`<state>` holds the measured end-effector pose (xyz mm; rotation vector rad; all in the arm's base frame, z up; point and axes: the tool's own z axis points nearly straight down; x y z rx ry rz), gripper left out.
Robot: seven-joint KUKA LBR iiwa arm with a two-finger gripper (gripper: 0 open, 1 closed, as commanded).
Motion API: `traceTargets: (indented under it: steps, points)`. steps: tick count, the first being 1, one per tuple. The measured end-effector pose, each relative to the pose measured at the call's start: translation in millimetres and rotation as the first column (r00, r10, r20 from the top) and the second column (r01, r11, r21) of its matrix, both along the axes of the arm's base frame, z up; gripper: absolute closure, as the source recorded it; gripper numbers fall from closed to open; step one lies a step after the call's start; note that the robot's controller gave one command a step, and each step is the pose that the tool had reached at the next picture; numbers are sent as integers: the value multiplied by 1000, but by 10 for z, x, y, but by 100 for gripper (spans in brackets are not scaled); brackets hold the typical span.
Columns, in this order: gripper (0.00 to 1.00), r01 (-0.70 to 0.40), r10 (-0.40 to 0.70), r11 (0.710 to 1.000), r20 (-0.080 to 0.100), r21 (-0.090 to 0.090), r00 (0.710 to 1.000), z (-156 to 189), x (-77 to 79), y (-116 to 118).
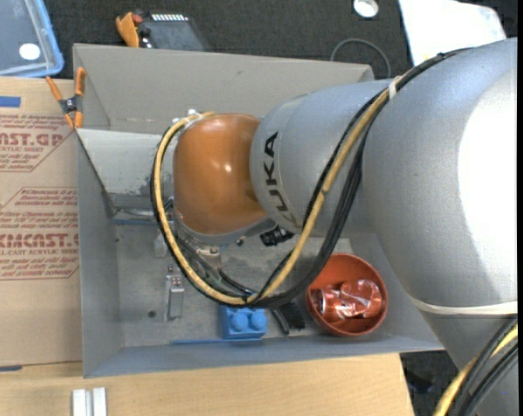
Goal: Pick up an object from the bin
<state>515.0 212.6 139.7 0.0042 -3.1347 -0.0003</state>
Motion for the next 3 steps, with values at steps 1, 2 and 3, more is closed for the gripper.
traceTargets:
  steps: [1,2,3]
  points:
    - [0,1,-1,1000,7,2,1000,35,27,-11]
    - [0,64,-64,998,11,4,998,-594,645,-930]
    - [0,11,-11,1000,5,4,1000,-187,480,-1386]
